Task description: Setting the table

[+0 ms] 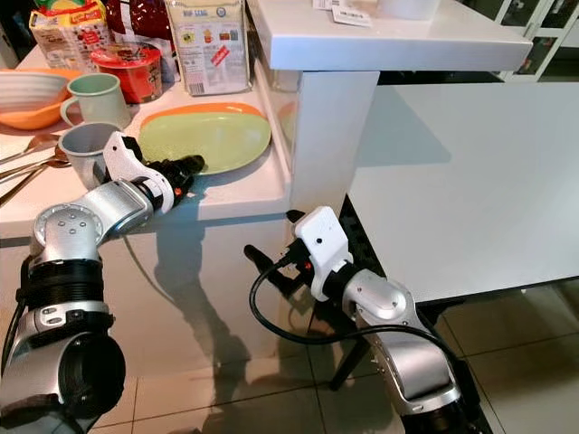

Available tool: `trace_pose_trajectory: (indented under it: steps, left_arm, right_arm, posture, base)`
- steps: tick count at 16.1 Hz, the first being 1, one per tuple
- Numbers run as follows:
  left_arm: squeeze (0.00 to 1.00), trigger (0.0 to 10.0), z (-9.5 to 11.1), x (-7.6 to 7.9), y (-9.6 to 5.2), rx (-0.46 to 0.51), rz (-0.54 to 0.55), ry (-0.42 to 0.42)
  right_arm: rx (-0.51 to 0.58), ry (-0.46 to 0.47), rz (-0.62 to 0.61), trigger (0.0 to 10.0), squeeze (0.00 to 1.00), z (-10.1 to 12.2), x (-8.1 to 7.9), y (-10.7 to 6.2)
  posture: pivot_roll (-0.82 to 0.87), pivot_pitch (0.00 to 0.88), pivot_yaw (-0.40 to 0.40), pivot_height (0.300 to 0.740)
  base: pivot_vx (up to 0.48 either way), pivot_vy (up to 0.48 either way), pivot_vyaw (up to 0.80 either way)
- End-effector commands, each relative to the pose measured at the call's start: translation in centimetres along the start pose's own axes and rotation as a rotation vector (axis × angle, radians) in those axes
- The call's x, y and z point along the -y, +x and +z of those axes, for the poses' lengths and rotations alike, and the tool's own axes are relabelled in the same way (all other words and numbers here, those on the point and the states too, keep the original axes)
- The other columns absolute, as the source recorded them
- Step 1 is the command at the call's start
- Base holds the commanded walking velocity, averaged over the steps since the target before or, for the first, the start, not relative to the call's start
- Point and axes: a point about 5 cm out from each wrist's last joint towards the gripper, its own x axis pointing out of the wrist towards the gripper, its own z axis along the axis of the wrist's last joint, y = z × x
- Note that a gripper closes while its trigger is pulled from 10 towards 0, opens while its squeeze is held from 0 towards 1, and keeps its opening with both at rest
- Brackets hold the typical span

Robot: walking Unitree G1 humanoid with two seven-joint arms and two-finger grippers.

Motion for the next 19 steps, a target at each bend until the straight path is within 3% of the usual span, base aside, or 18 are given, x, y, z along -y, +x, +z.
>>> trace_pose_trajectory:
  steps: [1,3,5,6,16,19]
  left_arm:
    - [0.00,4.2,0.1,0.5,0.3,-0.005,-0.003,0.021]
    - [0.00,3.1,0.2,0.6,0.3,-0.004,-0.007,0.015]
    - [0.00,0.3,0.3,0.7,0.2,-0.006,-0.012,0.013]
    - [0.00,0.0,0.3,0.7,0.1,-0.008,-0.016,0.012]
    - [0.00,0.0,-0.2,0.8,-1.0,-0.031,-0.035,0.005]
    - [0.00,0.0,-0.2,1.7,-2.2,-0.003,-0.134,0.050]
  right_arm:
    - [0.004,-0.016,-0.013,10.0,0.00,0.2,0.2,-0.2]
    - [0.003,-0.017,-0.015,10.0,0.00,0.2,0.2,-0.2]
    - [0.003,-0.018,-0.016,10.0,0.00,0.2,0.3,-0.2]
    - [0.003,-0.019,-0.017,10.0,0.00,0.2,0.3,-0.1]
    - [0.003,-0.023,-0.023,10.0,0.00,0.2,0.4,-0.1]
    - [0.003,-0.023,-0.026,10.0,0.00,0.2,0.4,-0.1]
  posture:
    - [0.04,0.000,0.000,0.740]
    - [0.04,0.000,0.000,0.740]
    - [0.04,0.000,0.000,0.740]
    - [0.04,0.000,-0.002,0.740]
    - [0.05,0.000,-0.001,0.740]
    - [0.05,0.000,0.000,0.740]
  base:
    - [0.000,0.000,0.00]
    - [0.000,0.000,0.00]
    - [0.000,0.000,0.00]
    - [0.000,0.000,0.00]
    - [0.000,0.000,0.00]
    - [0.000,0.000,0.00]
